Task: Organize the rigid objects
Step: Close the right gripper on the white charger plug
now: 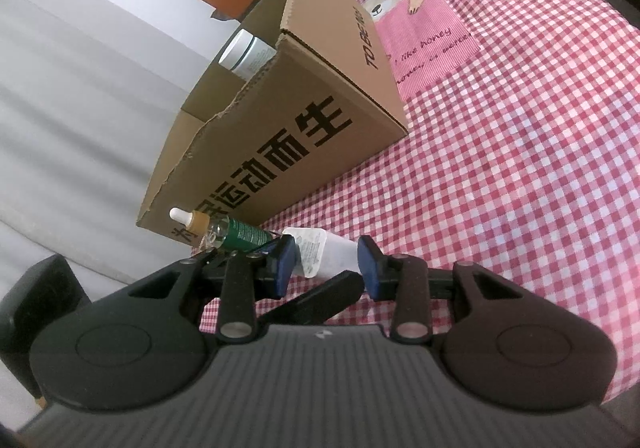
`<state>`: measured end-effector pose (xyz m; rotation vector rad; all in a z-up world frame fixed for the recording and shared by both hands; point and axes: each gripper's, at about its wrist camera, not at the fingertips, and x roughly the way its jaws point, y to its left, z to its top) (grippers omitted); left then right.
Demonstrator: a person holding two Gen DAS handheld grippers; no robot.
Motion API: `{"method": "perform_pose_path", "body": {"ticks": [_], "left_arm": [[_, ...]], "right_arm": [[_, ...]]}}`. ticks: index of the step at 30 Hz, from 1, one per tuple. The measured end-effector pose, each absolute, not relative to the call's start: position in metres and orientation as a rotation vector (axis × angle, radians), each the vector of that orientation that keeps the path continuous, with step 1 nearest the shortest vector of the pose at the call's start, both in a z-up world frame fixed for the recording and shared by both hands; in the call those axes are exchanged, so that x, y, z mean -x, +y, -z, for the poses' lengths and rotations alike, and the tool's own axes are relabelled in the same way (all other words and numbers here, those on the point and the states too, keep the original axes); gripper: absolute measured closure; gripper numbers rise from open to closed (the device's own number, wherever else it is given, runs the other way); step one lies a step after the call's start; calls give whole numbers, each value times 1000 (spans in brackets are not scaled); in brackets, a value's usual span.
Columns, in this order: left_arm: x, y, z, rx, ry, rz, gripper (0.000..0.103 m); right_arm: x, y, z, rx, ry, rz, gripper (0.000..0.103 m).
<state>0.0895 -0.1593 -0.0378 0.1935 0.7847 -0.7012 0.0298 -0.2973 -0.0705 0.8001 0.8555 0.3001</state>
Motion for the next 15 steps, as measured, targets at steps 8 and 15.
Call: {"method": "perform_pose_path", "body": {"ticks": [8, 15], "left_arm": [[-91, -164, 40, -218, 773, 678, 47], [-94, -160, 42, -215, 792, 667, 56]], "right_arm": [[-34, -295, 74, -803, 857, -307, 62], [-35, -297, 75, -804, 861, -315, 62]]}}
